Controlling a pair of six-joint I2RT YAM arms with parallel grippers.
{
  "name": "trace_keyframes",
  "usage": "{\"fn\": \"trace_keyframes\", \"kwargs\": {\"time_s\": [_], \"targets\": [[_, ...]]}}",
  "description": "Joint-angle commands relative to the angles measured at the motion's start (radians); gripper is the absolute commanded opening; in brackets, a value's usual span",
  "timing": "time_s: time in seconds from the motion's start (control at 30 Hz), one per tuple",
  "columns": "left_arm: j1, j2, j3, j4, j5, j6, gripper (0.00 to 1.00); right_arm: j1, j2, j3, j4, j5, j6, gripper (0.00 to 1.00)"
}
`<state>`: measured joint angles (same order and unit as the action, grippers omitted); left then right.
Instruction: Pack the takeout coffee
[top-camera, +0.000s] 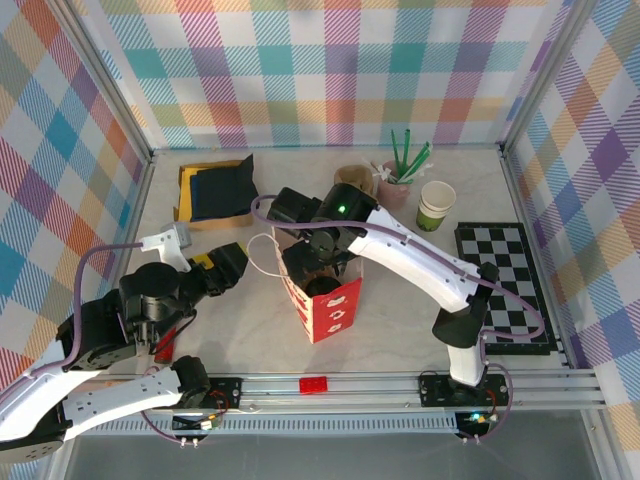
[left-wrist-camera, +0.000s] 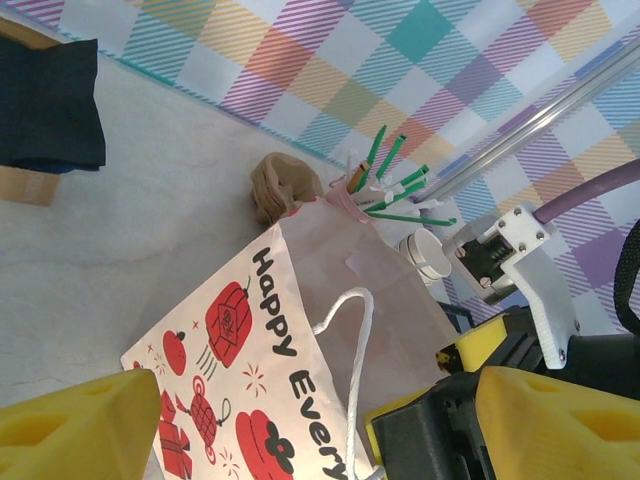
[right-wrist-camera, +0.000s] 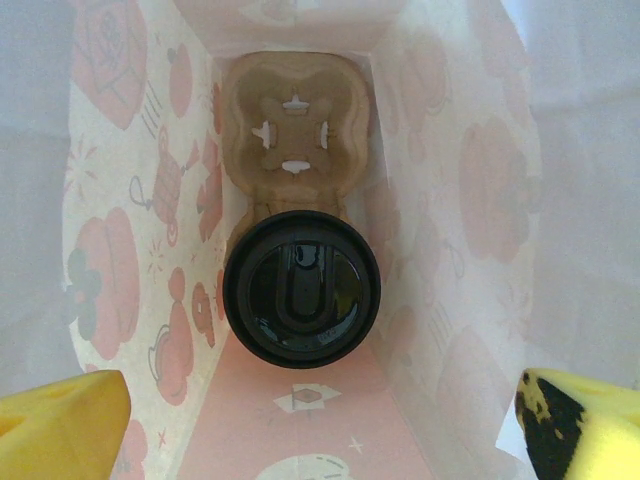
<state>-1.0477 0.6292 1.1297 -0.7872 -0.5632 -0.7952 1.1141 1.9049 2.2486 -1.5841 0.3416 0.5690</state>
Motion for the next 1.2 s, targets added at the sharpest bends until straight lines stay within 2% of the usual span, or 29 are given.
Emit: {"fn": "trace_keyframes", "kwargs": {"time_s": [0.0, 0.63, 1.17], "targets": [[-0.006, 0.004, 0.028, -0.014, -0.02, 0.023, 0.83, 0.01, -0.037, 0.043, -0.038, 0.025, 0.011, 0.99], [-0.006, 0.017, 0.124, -0.052, -0.055, 0.113, 0.86, 0.018, -0.046, 0.128, -0.057, 0.038, -0.001, 0.99], [-0.006, 0.049, 0.189, -0.091, -0.073, 0.166, 0.9, 0.027, -0.1, 0.133, -0.037, 0.04, -0.016, 0.99]]}}
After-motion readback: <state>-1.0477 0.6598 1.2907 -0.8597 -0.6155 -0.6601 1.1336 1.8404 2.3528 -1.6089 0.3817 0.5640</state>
